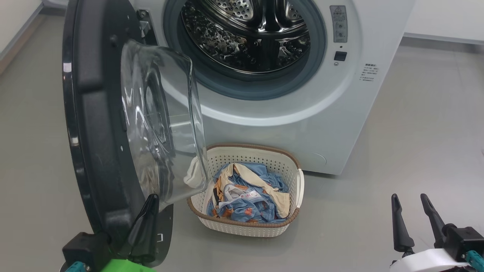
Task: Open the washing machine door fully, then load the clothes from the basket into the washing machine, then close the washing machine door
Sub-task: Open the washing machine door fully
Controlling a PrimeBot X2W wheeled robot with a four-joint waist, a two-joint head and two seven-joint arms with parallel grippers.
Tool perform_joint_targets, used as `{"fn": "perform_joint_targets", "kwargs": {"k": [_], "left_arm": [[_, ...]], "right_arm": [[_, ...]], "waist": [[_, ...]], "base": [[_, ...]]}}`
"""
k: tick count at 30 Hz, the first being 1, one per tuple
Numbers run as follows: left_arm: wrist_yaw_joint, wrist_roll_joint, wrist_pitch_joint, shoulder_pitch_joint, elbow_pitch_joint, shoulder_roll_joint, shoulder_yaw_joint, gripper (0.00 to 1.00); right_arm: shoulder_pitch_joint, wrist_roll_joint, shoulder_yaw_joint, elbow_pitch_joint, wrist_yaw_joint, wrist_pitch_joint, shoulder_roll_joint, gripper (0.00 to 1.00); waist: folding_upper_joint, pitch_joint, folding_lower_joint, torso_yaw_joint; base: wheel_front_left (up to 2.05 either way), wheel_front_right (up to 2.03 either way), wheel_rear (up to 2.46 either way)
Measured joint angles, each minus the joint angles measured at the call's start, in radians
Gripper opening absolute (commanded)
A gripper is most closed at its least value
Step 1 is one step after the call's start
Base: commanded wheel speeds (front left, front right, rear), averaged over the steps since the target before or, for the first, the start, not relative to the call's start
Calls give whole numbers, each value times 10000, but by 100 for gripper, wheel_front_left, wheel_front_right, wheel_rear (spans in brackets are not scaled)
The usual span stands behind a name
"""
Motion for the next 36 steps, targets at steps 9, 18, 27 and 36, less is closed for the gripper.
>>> {"fn": "perform_joint_targets", "kwargs": {"k": [9, 18, 27, 36], "left_arm": [[86, 2, 0, -140, 88, -59, 295, 0], [194, -10, -236, -203, 700, -100, 1413, 0], [244, -428, -591, -964, 2052, -127, 2669, 0], [297, -451, -1022, -1978, 3701, 391, 4297, 0]], "right_arm": [[-192, -4, -46, -21, 58, 0, 13, 100], [-372, -159, 173, 81, 142, 0, 15, 100], [-414, -251, 343, 276, 157, 0, 17, 100], [-493, -337, 541, 374, 234, 0, 17, 100]], "waist": [[0, 225, 0, 737], [0, 319, 0, 1345], [0, 270, 0, 1369], [0, 228, 0, 929]], "base": [[0, 0, 0], [0, 0, 0], [0, 0, 0], [0, 0, 0]]}}
